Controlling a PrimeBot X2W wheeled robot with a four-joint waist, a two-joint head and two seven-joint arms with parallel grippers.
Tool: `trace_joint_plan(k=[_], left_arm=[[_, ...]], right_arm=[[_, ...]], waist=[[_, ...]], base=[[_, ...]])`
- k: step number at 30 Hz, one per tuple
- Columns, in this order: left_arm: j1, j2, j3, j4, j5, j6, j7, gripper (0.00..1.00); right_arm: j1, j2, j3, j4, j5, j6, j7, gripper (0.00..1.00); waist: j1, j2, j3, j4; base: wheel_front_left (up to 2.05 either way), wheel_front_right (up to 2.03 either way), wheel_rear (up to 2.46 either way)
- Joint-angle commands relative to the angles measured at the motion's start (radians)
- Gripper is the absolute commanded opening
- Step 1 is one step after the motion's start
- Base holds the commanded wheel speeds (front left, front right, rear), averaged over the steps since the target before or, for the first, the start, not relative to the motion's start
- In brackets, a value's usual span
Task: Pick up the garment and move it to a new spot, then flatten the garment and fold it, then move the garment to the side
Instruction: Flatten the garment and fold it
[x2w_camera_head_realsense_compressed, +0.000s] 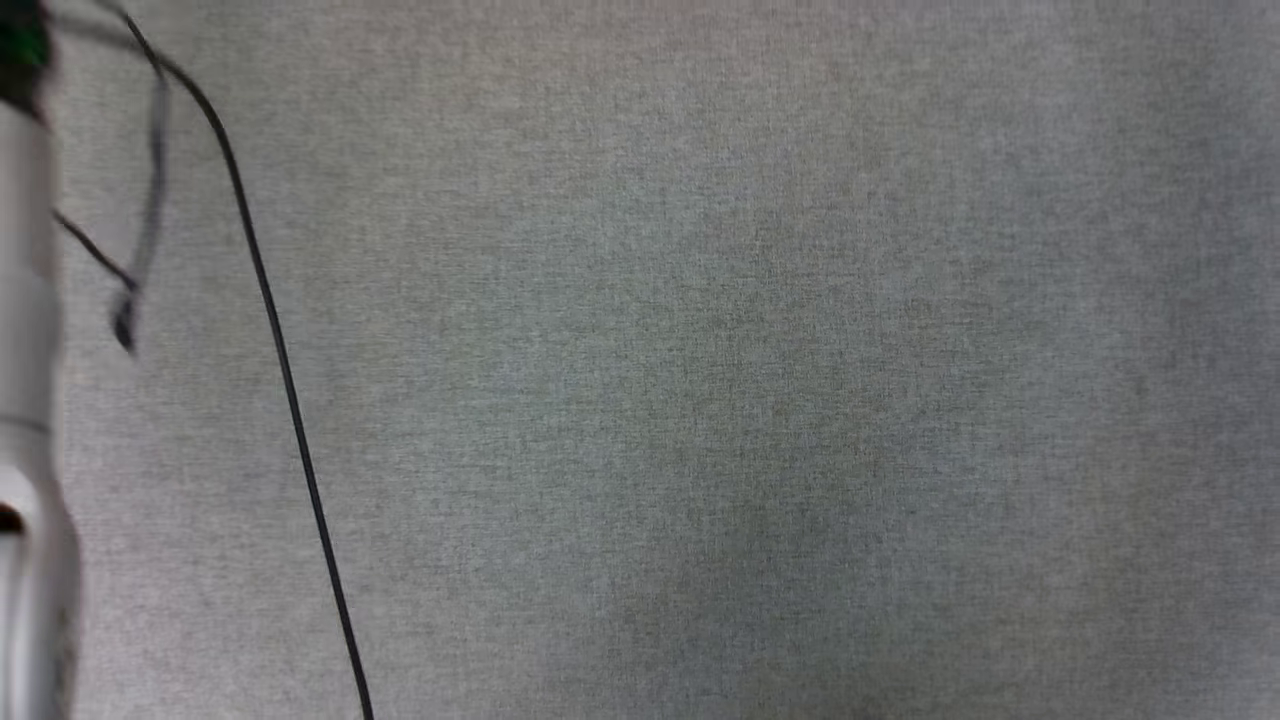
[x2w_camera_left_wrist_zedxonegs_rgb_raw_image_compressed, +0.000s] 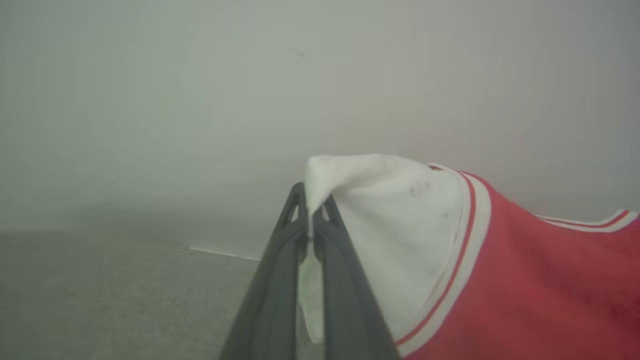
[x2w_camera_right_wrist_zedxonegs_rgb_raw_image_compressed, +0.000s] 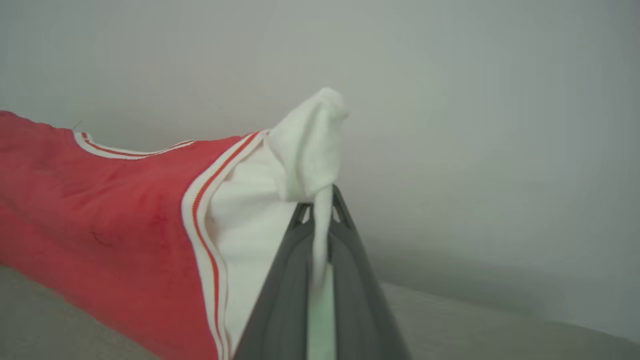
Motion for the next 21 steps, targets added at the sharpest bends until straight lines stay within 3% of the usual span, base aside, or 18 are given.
trace_joint_plan(k=[1, 11, 21], left_arm=[[0.028, -0.003, -0.002, 0.003, -0.002, -0.006, -0.009, 0.00], [0.418, -0.034, -0.004, -0.059, -0.052, -0.023, -0.069, 0.00], [0.845, -0.081, 0.106, -0.293, -0.006, -0.017, -0.071, 0.00]], right_arm=[[0.035, -0.006, 0.003, 0.002, 0.021, -0.001, -0.010, 0.00], [0.450, -0.043, 0.061, -0.054, 0.172, -0.001, -0.087, 0.00], [0.858, -0.078, 0.029, -0.200, 0.253, -0.001, -0.108, 0.00]], waist=[[-0.0002, 0.0000, -0.015, 0.005], [-0.0002, 0.0000, -0.152, 0.016], [-0.0002, 0.0000, -0.339, 0.022]], base=[[0.00, 0.00, 0.00], [0.00, 0.00, 0.00], [0.00, 0.00, 0.00]])
